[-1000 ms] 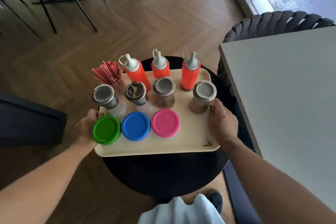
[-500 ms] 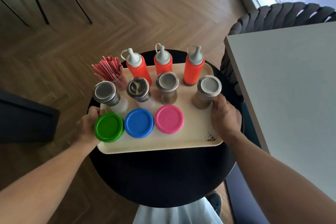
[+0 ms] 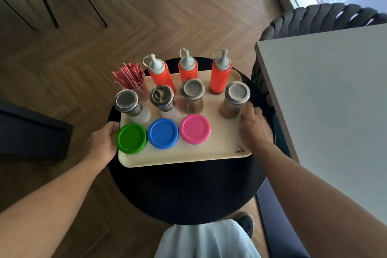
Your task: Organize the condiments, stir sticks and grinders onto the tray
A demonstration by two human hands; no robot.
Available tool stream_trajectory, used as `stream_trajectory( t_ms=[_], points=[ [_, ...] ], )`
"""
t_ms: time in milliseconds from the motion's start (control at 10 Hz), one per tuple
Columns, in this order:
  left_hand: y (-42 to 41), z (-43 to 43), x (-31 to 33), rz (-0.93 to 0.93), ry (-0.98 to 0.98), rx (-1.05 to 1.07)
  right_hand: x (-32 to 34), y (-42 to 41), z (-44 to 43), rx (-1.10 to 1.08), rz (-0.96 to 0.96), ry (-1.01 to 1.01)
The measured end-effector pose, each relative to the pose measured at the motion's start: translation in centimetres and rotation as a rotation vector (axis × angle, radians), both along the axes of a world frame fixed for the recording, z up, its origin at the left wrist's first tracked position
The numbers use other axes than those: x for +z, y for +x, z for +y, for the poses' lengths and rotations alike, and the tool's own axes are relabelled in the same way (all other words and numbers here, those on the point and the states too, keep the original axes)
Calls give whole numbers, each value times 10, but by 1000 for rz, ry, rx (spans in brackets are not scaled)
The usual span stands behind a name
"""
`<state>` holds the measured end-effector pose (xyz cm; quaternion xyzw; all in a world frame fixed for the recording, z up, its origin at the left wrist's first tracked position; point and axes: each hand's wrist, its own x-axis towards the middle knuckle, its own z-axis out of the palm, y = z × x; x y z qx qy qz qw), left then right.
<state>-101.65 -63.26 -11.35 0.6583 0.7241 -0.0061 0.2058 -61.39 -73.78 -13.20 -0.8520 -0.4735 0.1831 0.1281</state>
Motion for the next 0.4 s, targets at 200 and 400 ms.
stream_trajectory(
  t_ms=[200,400],
  points=[
    [-3,-4,36,-64,225,111,27,-8,-13,-33,31,-65],
    [26,-17,79,-118,379,22,69,-28,-32,7,57,-126]
  ],
)
